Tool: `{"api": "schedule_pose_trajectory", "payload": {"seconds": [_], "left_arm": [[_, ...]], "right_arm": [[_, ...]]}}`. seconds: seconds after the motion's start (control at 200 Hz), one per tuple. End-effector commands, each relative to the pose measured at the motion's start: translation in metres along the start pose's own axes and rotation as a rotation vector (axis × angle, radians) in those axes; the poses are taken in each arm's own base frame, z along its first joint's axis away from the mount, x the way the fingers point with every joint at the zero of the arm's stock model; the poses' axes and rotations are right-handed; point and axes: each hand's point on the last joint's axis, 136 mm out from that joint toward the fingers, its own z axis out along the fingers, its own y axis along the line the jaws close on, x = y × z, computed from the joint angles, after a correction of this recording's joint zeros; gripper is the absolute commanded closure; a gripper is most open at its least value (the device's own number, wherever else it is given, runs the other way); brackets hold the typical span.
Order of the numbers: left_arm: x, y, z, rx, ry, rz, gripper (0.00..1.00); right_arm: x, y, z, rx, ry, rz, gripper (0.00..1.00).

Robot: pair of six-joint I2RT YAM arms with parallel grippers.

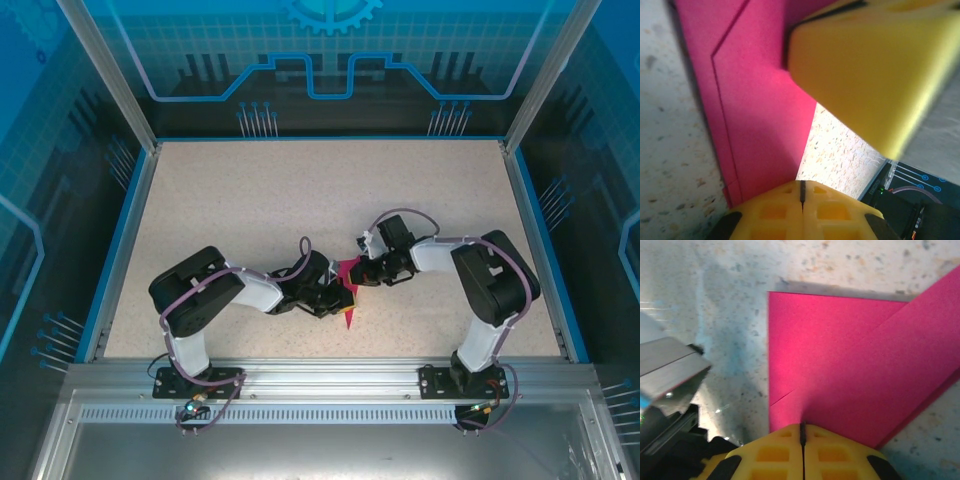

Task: Fold a paper plane with a square sheet of paper (fold left side to right side)
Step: Fold the wing for the fifth time at the center of the table.

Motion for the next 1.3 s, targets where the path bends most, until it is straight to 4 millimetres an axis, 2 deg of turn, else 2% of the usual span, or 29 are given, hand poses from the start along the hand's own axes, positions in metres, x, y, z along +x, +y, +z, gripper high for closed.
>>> {"api": "schedule_pose_trajectory", "payload": {"seconds": [0.0,0.195,0.39,0.86,1.296], "left_arm": [[0.010,0.021,-0.004,-0.099,0.018,-0.012,0.93],[0.009,-0.020,-0.018,-0.027,0.008,0.073,0.90],[0.020,-0.036,-0.026,-0.023,0.036,0.095,0.86],[0.030,-0.005,-0.006,-0.104,0.096,0.013,0.84],[0.034,0.013,-0.007,-0.162,0.103,-0.016,0.84]], "right_arm": [[0.009,-0.018,0.006,0.099,0.050,0.037,0.94],[0.015,-0.026,0.010,0.127,0.076,0.056,0.94],[0.014,-0.027,0.010,0.133,0.081,0.054,0.94],[0.017,-0.030,0.013,0.144,0.094,0.056,0.94],[0.018,-0.033,0.012,0.165,0.102,0.054,0.94]]}}
